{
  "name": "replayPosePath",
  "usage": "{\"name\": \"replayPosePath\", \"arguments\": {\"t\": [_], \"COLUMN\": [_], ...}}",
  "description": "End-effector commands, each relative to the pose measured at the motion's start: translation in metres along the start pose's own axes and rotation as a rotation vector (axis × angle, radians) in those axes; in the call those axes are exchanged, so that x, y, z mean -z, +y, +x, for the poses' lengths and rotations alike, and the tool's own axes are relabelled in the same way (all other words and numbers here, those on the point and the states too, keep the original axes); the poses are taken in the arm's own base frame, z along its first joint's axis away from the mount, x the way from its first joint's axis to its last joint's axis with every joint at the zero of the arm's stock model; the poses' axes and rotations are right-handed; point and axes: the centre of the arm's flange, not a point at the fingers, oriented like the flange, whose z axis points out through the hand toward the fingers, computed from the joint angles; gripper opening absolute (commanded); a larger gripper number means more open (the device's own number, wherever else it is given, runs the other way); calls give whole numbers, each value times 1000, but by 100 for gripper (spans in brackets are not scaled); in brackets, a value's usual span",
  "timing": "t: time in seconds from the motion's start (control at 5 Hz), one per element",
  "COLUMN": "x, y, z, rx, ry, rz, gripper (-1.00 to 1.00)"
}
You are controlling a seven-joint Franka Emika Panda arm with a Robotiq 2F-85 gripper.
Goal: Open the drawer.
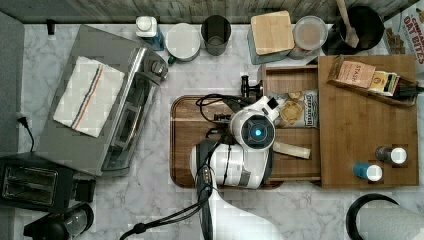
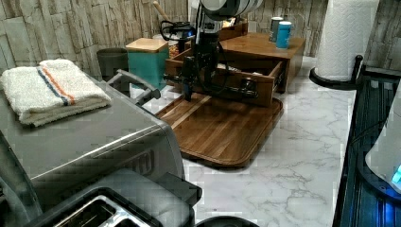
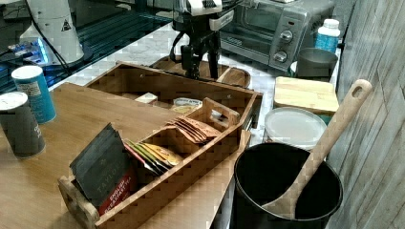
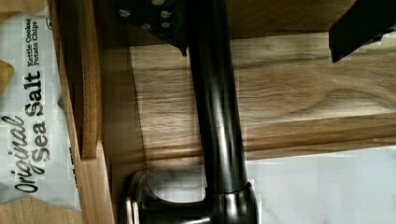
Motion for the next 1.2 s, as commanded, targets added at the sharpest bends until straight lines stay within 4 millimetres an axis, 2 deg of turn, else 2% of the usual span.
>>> {"name": "replayPosePath", "arguments": {"t": [0.2, 0.4, 0.6, 1.2], "x": [8, 20, 34, 34], "y": [-162, -166, -187, -187], "z": [-46, -46, -43, -42], "rx": [91, 193, 184, 184], "ry": [-34, -41, -41, -41], "rz": [51, 77, 92, 92], "gripper": [100, 100, 100, 100]}}
